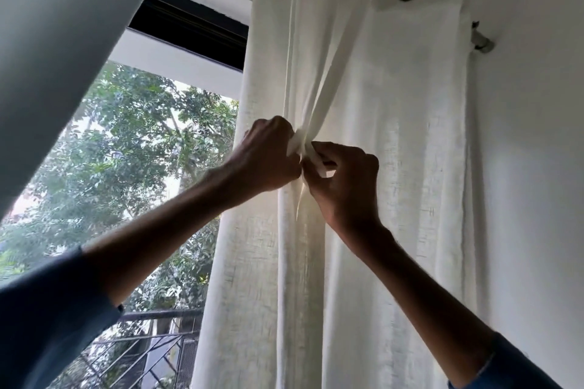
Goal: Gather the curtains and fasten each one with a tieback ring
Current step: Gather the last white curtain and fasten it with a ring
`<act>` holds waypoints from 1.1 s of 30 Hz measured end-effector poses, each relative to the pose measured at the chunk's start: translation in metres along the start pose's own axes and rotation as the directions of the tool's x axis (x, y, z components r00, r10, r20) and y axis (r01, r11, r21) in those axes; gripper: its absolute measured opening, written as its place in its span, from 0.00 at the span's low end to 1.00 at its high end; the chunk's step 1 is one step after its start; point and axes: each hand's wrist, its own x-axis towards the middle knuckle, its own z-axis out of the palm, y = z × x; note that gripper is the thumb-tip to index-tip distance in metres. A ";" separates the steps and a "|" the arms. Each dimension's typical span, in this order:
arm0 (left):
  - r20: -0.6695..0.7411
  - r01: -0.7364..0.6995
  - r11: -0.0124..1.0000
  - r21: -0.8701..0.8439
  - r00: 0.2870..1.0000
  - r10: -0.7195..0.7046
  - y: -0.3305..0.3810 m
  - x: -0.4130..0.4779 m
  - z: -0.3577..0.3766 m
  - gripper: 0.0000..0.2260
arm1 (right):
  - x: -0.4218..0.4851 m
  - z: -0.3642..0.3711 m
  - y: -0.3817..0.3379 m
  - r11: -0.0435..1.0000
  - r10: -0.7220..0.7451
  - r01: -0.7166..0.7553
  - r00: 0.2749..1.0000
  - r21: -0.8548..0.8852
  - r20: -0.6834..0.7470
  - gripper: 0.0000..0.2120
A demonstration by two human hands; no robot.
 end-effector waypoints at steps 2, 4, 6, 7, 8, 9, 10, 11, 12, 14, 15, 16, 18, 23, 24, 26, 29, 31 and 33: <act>-0.016 0.033 0.999 0.010 0.999 -0.033 -0.002 -0.005 0.008 0.07 | -0.003 -0.003 0.004 0.999 0.042 -0.042 0.999 0.015 0.016 0.01; -0.049 0.064 0.997 0.047 0.997 -0.061 -0.003 -0.009 0.015 0.12 | -0.006 -0.003 0.007 0.998 0.062 -0.062 0.998 -0.025 0.008 0.08; -0.103 0.091 0.991 0.099 0.991 -0.080 -0.005 -0.012 0.021 0.17 | -0.008 -0.001 0.010 0.993 0.042 -0.044 0.999 -0.112 -0.018 0.11; -0.131 0.094 0.989 0.116 0.988 -0.078 -0.006 -0.014 0.023 0.19 | -0.008 0.000 0.010 0.989 0.022 -0.028 0.999 -0.146 -0.039 0.12; -0.159 0.082 0.988 0.127 0.985 -0.061 -0.006 -0.016 0.024 0.21 | -0.010 0.001 0.010 0.988 0.002 -0.011 0.998 -0.153 -0.065 0.12; -0.189 0.060 0.988 0.141 0.981 -0.033 -0.006 -0.019 0.024 0.21 | -0.011 0.002 0.010 0.990 -0.012 0.000 0.996 -0.142 -0.087 0.11; -0.225 0.034 0.987 0.159 0.974 0.002 -0.005 -0.022 0.024 0.21 | -0.012 0.003 0.009 0.992 -0.023 0.009 0.994 -0.123 -0.111 0.11; -0.258 0.016 0.984 0.179 0.966 0.031 -0.004 -0.025 0.024 0.20 | -0.013 0.004 0.007 0.995 -0.021 0.008 0.991 -0.096 -0.129 0.12; -0.282 0.006 0.980 0.197 0.958 0.050 -0.004 -0.029 0.023 0.18 | -0.014 0.006 0.006 0.998 -0.005 -0.003 0.990 -0.057 -0.140 0.13; -0.289 -0.004 0.974 0.226 0.955 0.071 -0.002 -0.034 0.021 0.17 | -0.013 0.007 0.003 1.000 0.018 -0.014 0.990 0.027 -0.143 0.18; -0.278 -0.015 0.972 0.235 0.957 0.082 -0.001 -0.036 0.020 0.15 | -0.013 0.008 0.001 0.999 0.010 -0.002 0.990 0.051 -0.141 0.21; -0.265 -0.025 0.971 0.238 0.960 0.090 0.000 -0.038 0.019 0.13 | -0.012 0.009 0.001 0.998 -0.005 0.014 0.991 0.063 -0.132 0.22; -0.236 -0.044 0.971 0.233 0.966 0.101 0.003 -0.041 0.017 0.10 | -0.011 0.009 -0.003 0.995 -0.029 0.038 0.994 0.088 -0.107 0.23; -0.150 -0.077 0.966 0.248 0.982 0.117 0.011 -0.047 0.017 0.09 | -0.008 0.012 -0.012 0.978 -0.006 0.032 0.992 0.206 -0.123 0.21; -0.128 -0.079 0.966 0.246 0.985 0.113 0.012 -0.047 0.017 0.07 | -0.007 0.012 -0.013 0.977 -0.007 0.031 0.993 0.209 -0.117 0.19; -0.083 -0.111 0.967 0.230 0.988 0.133 0.013 -0.048 0.016 0.03 | -0.005 0.012 -0.013 0.979 -0.003 0.028 0.993 0.202 -0.120 0.15; -0.032 -0.193 0.957 0.215 0.978 0.204 0.008 -0.048 0.014 0.08 | 0.001 0.009 -0.015 0.975 0.130 -0.108 0.986 0.196 -0.106 0.19; -0.024 -0.222 0.955 0.197 0.973 0.231 0.004 -0.047 0.009 0.12 | 0.004 0.008 -0.009 0.977 0.174 -0.158 0.979 0.145 -0.105 0.17; -0.027 -0.245 0.956 0.160 0.967 0.252 0.003 -0.046 0.003 0.15 | 0.006 0.007 -0.004 0.976 0.193 -0.181 0.977 0.123 -0.089 0.13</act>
